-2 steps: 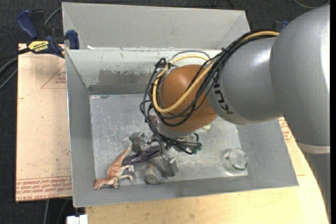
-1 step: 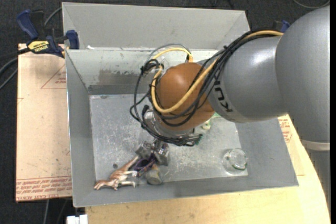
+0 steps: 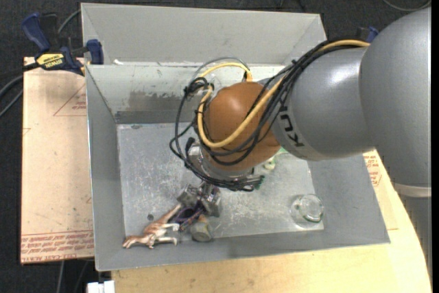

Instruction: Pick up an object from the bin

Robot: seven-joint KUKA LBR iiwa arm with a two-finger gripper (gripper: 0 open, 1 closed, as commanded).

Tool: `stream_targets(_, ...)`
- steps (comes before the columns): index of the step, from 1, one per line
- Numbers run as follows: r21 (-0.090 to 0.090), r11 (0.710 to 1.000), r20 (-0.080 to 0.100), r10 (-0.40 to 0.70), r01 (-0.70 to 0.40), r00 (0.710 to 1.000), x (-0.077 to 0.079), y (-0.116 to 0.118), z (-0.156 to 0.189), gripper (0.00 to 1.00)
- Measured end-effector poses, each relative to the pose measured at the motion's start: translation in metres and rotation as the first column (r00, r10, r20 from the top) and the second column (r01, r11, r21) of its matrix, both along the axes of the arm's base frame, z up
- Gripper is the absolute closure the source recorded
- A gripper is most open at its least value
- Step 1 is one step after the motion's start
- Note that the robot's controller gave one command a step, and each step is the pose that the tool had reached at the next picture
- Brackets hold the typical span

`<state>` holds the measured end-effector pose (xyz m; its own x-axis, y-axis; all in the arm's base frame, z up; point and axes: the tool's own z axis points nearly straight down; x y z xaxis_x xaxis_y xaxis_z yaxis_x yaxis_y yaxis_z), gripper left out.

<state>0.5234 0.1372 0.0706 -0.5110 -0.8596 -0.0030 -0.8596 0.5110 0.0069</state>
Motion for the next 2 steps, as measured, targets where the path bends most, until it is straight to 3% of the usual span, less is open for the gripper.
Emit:
stream_targets(1, 0.001, 1.0, -0.003, -0.002, 0.002, 1.0, -0.001, -0.01, 0.102, 1.0)
stream_targets(2, 0.003, 1.0, 0.003, -0.022, 0.022, 1.0, 0.008, -0.011, 0.076, 1.0)
